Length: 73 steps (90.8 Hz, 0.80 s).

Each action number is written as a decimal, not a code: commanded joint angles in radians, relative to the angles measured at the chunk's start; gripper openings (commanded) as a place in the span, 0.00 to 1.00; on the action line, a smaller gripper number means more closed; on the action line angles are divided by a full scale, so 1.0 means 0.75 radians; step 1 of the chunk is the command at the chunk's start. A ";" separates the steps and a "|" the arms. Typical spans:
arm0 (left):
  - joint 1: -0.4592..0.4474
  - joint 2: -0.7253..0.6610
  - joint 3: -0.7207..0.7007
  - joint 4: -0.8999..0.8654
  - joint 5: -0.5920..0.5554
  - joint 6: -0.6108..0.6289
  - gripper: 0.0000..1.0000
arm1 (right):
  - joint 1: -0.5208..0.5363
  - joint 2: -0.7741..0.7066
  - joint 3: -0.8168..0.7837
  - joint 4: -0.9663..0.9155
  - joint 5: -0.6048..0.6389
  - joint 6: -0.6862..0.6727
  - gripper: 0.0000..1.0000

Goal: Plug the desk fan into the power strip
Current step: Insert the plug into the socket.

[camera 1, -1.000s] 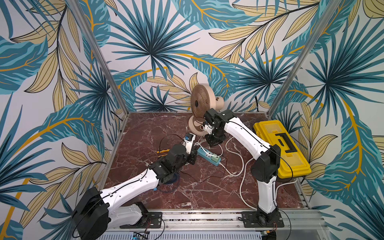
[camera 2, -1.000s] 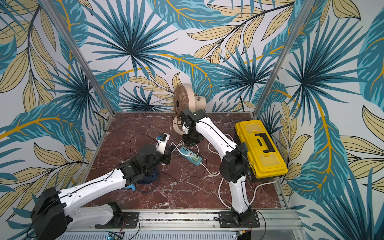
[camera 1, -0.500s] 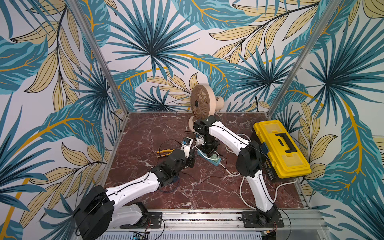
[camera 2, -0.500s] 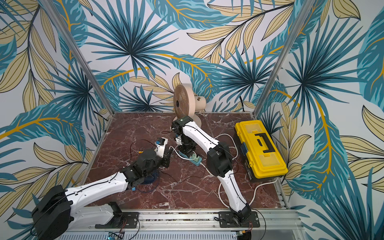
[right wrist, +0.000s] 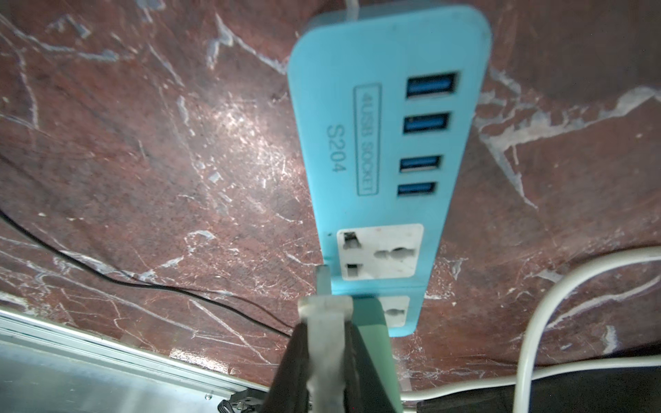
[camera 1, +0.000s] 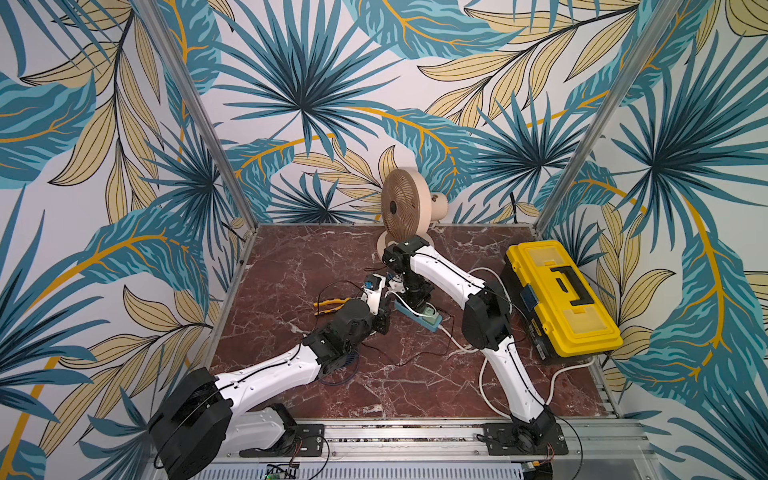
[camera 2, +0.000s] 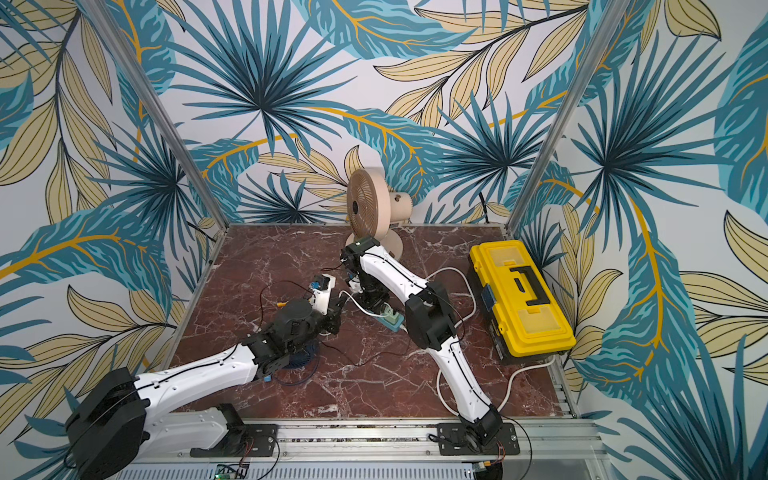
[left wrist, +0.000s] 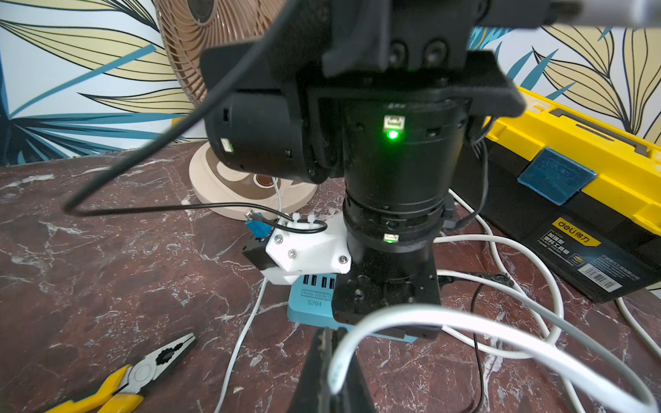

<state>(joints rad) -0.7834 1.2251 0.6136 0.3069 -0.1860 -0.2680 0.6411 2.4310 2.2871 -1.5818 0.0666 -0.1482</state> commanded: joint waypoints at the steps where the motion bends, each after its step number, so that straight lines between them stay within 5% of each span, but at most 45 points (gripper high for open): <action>1: 0.003 0.009 -0.008 0.057 0.019 0.019 0.00 | -0.003 0.043 0.037 -0.039 0.040 -0.035 0.00; 73: 0.003 0.013 -0.002 0.057 0.027 0.026 0.00 | 0.006 0.131 0.041 -0.016 0.018 -0.079 0.00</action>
<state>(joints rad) -0.7834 1.2289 0.6136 0.3183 -0.1745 -0.2584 0.6350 2.4691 2.3432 -1.5982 0.1081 -0.1818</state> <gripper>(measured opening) 0.075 0.157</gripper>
